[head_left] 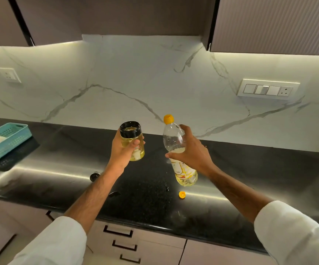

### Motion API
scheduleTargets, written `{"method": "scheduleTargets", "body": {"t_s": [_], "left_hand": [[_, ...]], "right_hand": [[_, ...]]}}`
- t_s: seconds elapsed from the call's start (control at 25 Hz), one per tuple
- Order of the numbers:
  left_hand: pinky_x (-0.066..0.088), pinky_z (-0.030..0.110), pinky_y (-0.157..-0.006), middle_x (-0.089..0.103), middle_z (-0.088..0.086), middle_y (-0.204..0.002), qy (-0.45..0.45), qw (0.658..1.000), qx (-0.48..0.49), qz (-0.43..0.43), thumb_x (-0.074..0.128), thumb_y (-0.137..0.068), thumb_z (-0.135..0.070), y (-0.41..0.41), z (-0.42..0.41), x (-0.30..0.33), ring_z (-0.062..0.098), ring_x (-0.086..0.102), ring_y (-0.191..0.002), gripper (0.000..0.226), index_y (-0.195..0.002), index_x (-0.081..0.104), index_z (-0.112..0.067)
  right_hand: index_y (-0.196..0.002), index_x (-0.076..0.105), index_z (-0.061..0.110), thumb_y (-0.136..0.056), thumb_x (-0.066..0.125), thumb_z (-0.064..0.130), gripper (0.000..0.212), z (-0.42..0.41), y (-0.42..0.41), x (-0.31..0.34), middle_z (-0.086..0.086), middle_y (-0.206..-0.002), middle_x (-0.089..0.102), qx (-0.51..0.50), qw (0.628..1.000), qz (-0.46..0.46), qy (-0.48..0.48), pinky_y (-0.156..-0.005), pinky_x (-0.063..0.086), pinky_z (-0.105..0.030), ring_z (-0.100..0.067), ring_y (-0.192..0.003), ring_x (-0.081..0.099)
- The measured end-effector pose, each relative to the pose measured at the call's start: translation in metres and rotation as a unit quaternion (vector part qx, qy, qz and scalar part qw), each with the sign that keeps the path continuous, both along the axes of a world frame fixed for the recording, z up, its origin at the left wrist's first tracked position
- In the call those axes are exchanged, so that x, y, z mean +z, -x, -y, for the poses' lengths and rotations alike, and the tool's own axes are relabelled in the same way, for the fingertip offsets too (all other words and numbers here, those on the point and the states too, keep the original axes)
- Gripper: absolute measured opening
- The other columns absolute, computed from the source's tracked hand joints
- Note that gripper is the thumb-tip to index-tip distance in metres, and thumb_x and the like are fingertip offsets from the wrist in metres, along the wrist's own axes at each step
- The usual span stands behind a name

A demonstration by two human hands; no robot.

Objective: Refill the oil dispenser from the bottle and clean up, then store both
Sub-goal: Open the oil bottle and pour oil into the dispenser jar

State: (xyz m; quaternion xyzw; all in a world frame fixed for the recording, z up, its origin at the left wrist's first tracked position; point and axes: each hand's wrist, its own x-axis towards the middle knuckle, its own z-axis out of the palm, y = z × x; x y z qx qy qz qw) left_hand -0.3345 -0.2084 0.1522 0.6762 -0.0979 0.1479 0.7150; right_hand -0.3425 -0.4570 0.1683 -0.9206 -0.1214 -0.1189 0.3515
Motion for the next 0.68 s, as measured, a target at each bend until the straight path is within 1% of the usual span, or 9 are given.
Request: {"method": "scheduleTargets", "body": {"t_s": [0.08, 0.2, 0.28, 0.36, 0.48, 0.6, 0.68], "left_hand": [[0.061, 0.043, -0.081, 0.07, 0.014, -0.104, 0.012, 1.0, 0.017, -0.01, 0.088, -0.051, -0.072, -0.011, -0.014, -0.015, 0.028, 0.073, -0.09, 0.095, -0.122, 0.055, -0.018], [0.054, 0.06, -0.094, 0.067, 0.024, -0.113, 0.012, 1.0, 0.02, -0.015, 0.091, -0.053, -0.067, -0.036, -0.042, -0.04, 0.047, 0.067, -0.103, 0.088, -0.121, 0.057, -0.023], [0.052, 0.066, -0.096, 0.065, 0.026, -0.115, 0.002, 1.0, 0.008, -0.025, 0.092, -0.054, -0.063, -0.054, -0.061, -0.054, 0.05, 0.065, -0.106, 0.084, -0.121, 0.057, -0.025], [0.051, 0.066, -0.097, 0.063, 0.029, -0.118, -0.006, 0.999, -0.011, -0.037, 0.093, -0.055, -0.06, -0.072, -0.078, -0.067, 0.051, 0.063, -0.109, 0.087, -0.122, 0.055, -0.021], [0.051, 0.064, -0.099, 0.061, 0.028, -0.122, -0.021, 0.998, -0.034, -0.054, 0.094, -0.057, -0.056, -0.095, -0.1, -0.082, 0.05, 0.062, -0.112, 0.091, -0.127, 0.052, -0.017], [0.053, 0.061, -0.096, 0.062, 0.027, -0.12, -0.036, 0.996, -0.051, -0.057, 0.094, -0.058, -0.056, -0.116, -0.121, -0.092, 0.048, 0.063, -0.11, 0.086, -0.124, 0.052, -0.021], [0.055, 0.057, -0.095, 0.063, 0.025, -0.119, -0.043, 0.996, -0.058, -0.055, 0.092, -0.059, -0.059, -0.128, -0.132, -0.096, 0.046, 0.064, -0.11, 0.083, -0.123, 0.053, -0.024]], "right_hand": [[-0.144, 0.022, 0.043, -0.063, 0.089, 0.059, 0.106, -0.015, -0.009, -0.015, 0.011, -0.139, 0.06, -0.005, 0.999, -0.022, -0.033, -0.089, 0.057, -0.044, -0.017, -0.113, 0.066], [-0.142, 0.025, 0.045, -0.057, 0.089, 0.06, 0.107, -0.046, -0.029, -0.041, 0.012, -0.136, 0.06, -0.015, 0.996, -0.05, -0.073, -0.09, 0.059, -0.049, -0.018, -0.113, 0.065], [-0.14, 0.028, 0.044, -0.052, 0.089, 0.063, 0.109, -0.068, -0.047, -0.06, 0.009, -0.132, 0.061, -0.035, 0.993, -0.066, -0.097, -0.09, 0.06, -0.05, -0.02, -0.115, 0.064], [-0.139, 0.031, 0.043, -0.048, 0.089, 0.066, 0.111, -0.09, -0.065, -0.08, 0.008, -0.129, 0.061, -0.06, 0.988, -0.081, -0.116, -0.091, 0.059, -0.051, -0.022, -0.117, 0.061], [-0.139, 0.033, 0.044, -0.048, 0.09, 0.065, 0.11, -0.118, -0.088, -0.102, 0.008, -0.128, 0.06, -0.083, 0.981, -0.099, -0.142, -0.093, 0.058, -0.052, -0.023, -0.121, 0.058], [-0.139, 0.035, 0.042, -0.049, 0.092, 0.058, 0.108, -0.141, -0.105, -0.117, 0.006, -0.129, 0.059, -0.104, 0.975, -0.107, -0.167, -0.092, 0.06, -0.049, -0.022, -0.121, 0.058], [-0.139, 0.035, 0.043, -0.049, 0.093, 0.058, 0.108, -0.154, -0.115, -0.126, 0.006, -0.13, 0.058, -0.117, 0.971, -0.113, -0.175, -0.092, 0.06, -0.049, -0.022, -0.122, 0.058]]}}
